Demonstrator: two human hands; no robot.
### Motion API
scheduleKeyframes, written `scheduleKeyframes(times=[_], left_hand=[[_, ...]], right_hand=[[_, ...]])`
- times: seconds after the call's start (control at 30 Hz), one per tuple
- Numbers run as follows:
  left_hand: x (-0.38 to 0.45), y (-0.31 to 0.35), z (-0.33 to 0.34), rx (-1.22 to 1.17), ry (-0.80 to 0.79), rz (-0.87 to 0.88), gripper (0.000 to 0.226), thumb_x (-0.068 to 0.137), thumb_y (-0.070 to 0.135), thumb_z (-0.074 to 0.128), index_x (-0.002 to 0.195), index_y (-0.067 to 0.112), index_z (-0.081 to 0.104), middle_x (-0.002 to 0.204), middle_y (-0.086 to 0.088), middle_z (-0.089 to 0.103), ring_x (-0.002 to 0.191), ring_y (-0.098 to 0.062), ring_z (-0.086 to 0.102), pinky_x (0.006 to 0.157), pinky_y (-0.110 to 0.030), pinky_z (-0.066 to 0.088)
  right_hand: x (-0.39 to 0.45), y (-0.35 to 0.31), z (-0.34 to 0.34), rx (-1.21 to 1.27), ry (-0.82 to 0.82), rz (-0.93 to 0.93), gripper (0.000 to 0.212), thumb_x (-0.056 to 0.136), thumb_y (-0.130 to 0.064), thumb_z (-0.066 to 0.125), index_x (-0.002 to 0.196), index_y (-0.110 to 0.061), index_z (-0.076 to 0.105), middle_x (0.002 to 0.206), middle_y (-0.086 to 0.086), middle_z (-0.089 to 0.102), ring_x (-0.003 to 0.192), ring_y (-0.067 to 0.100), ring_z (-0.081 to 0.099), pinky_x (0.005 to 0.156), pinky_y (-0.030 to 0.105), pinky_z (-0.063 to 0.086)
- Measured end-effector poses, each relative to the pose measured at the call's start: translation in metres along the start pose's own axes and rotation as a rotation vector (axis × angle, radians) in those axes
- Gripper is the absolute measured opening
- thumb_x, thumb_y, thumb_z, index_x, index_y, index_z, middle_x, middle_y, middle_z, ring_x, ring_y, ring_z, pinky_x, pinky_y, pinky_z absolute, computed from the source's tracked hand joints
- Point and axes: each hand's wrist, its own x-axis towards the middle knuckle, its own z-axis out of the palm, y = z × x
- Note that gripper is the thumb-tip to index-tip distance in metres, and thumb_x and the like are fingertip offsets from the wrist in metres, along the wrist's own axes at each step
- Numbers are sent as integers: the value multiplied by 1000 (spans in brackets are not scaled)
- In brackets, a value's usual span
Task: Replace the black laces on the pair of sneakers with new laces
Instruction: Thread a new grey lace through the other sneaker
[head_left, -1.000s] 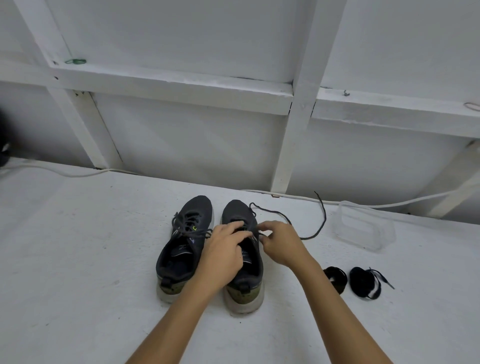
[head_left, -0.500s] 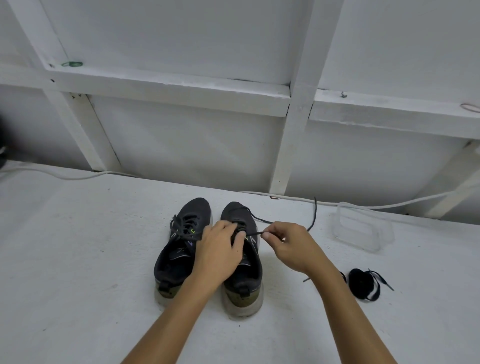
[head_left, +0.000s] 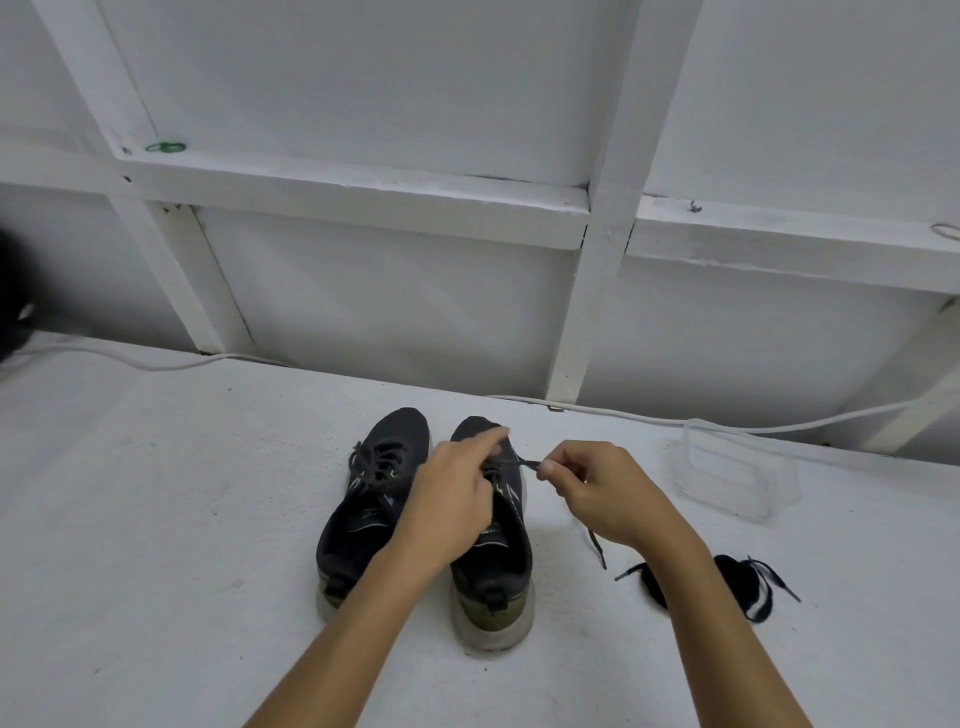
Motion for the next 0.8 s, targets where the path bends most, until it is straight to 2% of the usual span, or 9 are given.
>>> scheduleKeyframes(times=[0.07,0.17,0.23,0.3,0.33,0.43,0.5,0.63,0.8], left_hand=[[2,9,0,4,-25,98,38,98,18,54,134,30,59,112,17,68,108,-11,53,95,-34,45],[5,13,-3,3,110,81,19,100,27,54,103,24,73,83,12,71,82,-12,60,80,-36,50],[8,12,-11,-184,219,-126,23,101,25,51,92,20,71,70,8,67,71,-10,61,71,-22,49],[11,4,-19,-286,310,-334,23,101,21,48,93,16,69,76,9,68,80,-11,64,66,-12,42],[12,-2,-21,-245,325,-329,21,101,21,48,99,16,68,87,8,69,90,-14,64,70,-14,42],[11,-11,-21,7,186,11,37,101,28,49,137,22,56,129,12,59,121,-13,49,97,-29,38],[11,-13,-12,181,94,237,42,99,41,44,139,33,54,134,17,57,126,-14,44,99,-37,37],[10,-6,-5,215,160,235,27,93,46,46,97,38,71,106,22,64,105,-11,50,84,-43,46],[7,-10,-1,149,91,219,34,88,58,47,105,41,70,112,25,61,111,-8,46,90,-36,33]], right_hand=[[1,-5,-1,-6,-7,-17,21,99,-35,60,81,-30,68,74,-1,68,63,10,52,62,26,44],[1,-8,-4,2,4,-10,22,99,-36,60,81,-28,69,74,0,67,59,8,49,58,23,42],[0,-4,-8,11,9,16,23,101,-35,57,82,-28,69,78,2,69,58,9,50,58,23,42],[-3,1,-10,6,11,35,24,102,-33,55,83,-31,69,79,0,69,58,8,51,56,20,42],[-4,2,-10,-1,11,38,24,103,-33,54,83,-32,68,78,-1,69,57,7,50,55,18,41],[-4,-1,-8,-18,-2,23,24,103,-33,54,85,-31,70,77,-4,68,57,4,50,53,14,40],[-2,-7,-6,-21,-13,-4,23,102,-33,55,85,-29,70,77,-2,69,60,6,52,57,18,42],[-1,-15,-5,-2,-26,-28,23,101,-34,57,85,-27,71,79,3,70,62,10,52,59,24,44],[-3,-15,-7,-12,-42,-20,23,101,-34,57,87,-25,71,78,0,69,58,6,50,54,17,41]])
